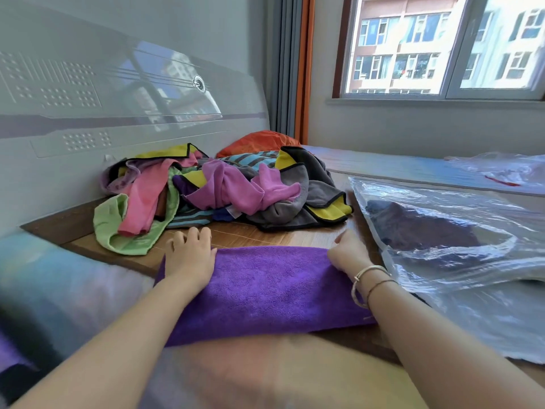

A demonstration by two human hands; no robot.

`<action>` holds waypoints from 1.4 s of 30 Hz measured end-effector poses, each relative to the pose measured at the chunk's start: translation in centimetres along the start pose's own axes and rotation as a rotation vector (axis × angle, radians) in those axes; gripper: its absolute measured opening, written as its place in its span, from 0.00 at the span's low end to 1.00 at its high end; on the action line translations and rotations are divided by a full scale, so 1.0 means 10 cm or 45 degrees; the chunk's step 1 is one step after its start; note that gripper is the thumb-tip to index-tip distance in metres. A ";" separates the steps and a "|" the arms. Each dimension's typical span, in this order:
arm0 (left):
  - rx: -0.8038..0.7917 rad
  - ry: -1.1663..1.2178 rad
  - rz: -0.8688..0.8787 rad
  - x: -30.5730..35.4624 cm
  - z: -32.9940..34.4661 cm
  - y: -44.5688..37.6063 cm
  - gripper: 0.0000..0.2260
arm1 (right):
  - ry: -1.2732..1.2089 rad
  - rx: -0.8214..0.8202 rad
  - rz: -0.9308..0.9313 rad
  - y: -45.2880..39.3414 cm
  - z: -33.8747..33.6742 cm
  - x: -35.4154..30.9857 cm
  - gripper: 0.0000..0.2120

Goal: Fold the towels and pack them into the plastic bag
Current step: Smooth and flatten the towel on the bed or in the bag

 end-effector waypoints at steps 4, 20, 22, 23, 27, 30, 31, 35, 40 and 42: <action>0.249 0.040 0.097 0.07 -0.18 0.07 0.12 | 0.341 -0.051 0.129 0.06 -0.08 0.04 0.30; -0.422 0.347 0.516 0.83 -0.58 0.91 0.21 | -0.501 -0.346 -0.004 0.76 -0.61 -0.18 0.11; -0.438 0.486 0.524 0.98 -0.63 0.93 0.21 | -0.605 -0.304 -0.016 0.74 -0.83 -0.18 0.17; -0.465 0.572 0.536 1.08 -0.65 0.94 0.21 | -0.628 -0.274 -0.019 0.75 -0.95 -0.19 0.19; -0.581 0.853 0.668 1.51 -0.74 1.05 0.21 | -0.584 -0.207 -0.039 0.76 -1.25 -0.20 0.20; -0.561 1.060 0.682 1.55 -0.86 1.06 0.20 | -0.539 -0.248 -0.069 0.82 -1.18 -0.32 0.20; -0.516 1.103 0.635 1.48 -0.88 1.03 0.19 | -0.541 -0.257 -0.077 0.84 -1.11 -0.37 0.22; -0.346 1.157 0.177 0.87 -0.82 0.82 0.11 | -0.530 -0.325 -0.148 0.98 -0.61 -0.64 0.27; -0.648 1.397 -0.391 0.14 -0.58 0.90 0.13 | -0.567 -0.641 -0.126 1.28 0.17 -0.89 0.27; -0.788 1.511 -0.549 0.06 -0.47 0.99 0.16 | -0.674 -0.734 -0.127 1.36 0.35 -0.92 0.23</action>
Point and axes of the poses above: each hand's wrist, its own y-axis away from the middle knuckle, its own z-axis out of the palm, x = y × z, the point moved 4 cm from there along -y, towards the middle knuckle, and after that the axes turned 11 degrees about -y, right-handed, at the moved point
